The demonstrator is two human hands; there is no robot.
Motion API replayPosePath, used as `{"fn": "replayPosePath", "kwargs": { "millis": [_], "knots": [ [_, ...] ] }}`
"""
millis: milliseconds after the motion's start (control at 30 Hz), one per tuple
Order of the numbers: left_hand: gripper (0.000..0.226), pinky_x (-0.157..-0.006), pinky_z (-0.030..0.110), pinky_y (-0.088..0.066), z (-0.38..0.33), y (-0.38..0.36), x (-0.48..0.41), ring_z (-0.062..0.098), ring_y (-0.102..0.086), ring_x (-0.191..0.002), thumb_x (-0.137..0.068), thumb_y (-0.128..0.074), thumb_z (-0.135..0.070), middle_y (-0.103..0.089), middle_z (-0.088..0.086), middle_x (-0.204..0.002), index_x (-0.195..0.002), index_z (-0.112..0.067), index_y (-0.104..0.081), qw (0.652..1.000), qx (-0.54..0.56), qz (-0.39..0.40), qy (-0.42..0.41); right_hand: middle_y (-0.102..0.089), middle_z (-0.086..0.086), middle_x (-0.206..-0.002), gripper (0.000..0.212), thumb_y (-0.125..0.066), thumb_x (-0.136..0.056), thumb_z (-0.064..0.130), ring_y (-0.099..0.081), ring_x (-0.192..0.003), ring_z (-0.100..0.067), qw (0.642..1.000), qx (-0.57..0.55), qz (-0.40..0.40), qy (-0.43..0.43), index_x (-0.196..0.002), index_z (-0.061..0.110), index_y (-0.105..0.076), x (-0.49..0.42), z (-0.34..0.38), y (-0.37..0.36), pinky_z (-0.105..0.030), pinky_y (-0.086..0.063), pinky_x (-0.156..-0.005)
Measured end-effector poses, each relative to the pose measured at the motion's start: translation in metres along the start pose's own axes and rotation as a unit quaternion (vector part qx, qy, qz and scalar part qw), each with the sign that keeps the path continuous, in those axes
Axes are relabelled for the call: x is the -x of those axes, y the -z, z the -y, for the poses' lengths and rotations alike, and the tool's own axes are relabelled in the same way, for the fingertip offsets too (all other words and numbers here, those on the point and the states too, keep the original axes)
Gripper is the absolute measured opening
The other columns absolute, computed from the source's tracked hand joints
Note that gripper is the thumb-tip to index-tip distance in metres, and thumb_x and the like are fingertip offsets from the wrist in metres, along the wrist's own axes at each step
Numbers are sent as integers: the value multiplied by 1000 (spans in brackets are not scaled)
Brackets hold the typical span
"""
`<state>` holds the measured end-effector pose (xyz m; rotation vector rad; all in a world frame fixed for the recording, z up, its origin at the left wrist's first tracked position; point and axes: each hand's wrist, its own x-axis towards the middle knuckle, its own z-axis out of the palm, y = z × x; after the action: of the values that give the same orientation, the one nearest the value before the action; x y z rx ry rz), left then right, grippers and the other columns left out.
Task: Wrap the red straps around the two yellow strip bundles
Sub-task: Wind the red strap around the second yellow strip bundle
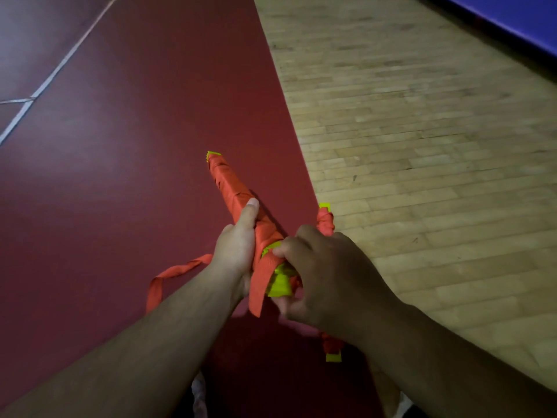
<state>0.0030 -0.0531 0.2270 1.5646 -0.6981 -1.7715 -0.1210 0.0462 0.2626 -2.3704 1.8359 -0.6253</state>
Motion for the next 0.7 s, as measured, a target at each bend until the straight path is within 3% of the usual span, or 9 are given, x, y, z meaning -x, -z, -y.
{"fn": "replayPosePath", "kwargs": {
  "millis": [100,200,300,400,467,567,633,700],
  "knots": [
    [58,-43,30,-54,-6,-4,5,23,-74,-65,-90,-54,-64,-73,16,-95,-113,-11,-62,999,46,6,19,-55,2,-84,44,-60,-64,50,-54,-63,-21,998,-42,-46,-3,-92,17,-60,-3,-1,8,-34,-49,-54],
    [76,-50,36,-57,-12,-1,0,27,-75,-68,-89,-42,-75,-74,20,-92,-113,-7,-65,988,126,42,79,-49,13,-82,35,-64,-66,46,-48,-65,-6,988,-123,-87,-23,-89,19,-59,-5,-1,19,-19,-41,-55],
    [87,-72,45,-57,-16,6,-4,33,-73,-81,-83,-44,-80,-72,20,-98,-109,-1,-66,978,145,88,119,-48,17,-79,31,-67,-67,43,-47,-67,-2,979,-181,-86,-36,-87,20,-58,-3,-3,24,-12,-36,-57],
    [69,-95,51,-52,-20,7,-3,34,-69,-100,-88,-51,-68,-71,17,-107,-112,-4,-63,979,156,98,84,-50,20,-78,32,-68,-67,45,-51,-69,2,973,-216,-73,-43,-88,24,-57,0,-11,23,-13,-37,-58],
    [53,-94,48,-53,-25,6,-7,30,-69,-95,-89,-61,-56,-71,14,-104,-111,-8,-58,977,184,83,62,-54,18,-78,36,-68,-65,50,-54,-70,-2,968,-240,-48,-58,-89,25,-57,0,-13,22,-18,-41,-59],
    [36,-75,39,-55,-32,9,-15,21,-65,-64,-88,-65,-49,-64,5,-72,-93,-15,-57,984,164,63,41,-64,11,-79,44,-69,-65,60,-62,-72,-8,950,-297,0,-94,-94,28,-63,-2,-14,24,-24,-49,-61],
    [37,-68,41,-56,-32,11,-20,24,-64,-58,-85,-67,-49,-61,6,-66,-96,-15,-59,992,117,29,26,-68,15,-81,41,-67,-68,61,-65,-72,-2,913,-386,20,-129,-99,34,-66,-3,-17,27,-17,-49,-61],
    [44,-68,44,-56,-30,13,-23,27,-64,-56,-78,-69,-50,-63,7,-67,-102,-15,-59,998,60,6,18,-66,13,-80,47,-72,-69,57,-62,-68,0,881,-451,59,-130,-113,42,-61,-3,-22,30,-20,-49,-61]
  ]
}}
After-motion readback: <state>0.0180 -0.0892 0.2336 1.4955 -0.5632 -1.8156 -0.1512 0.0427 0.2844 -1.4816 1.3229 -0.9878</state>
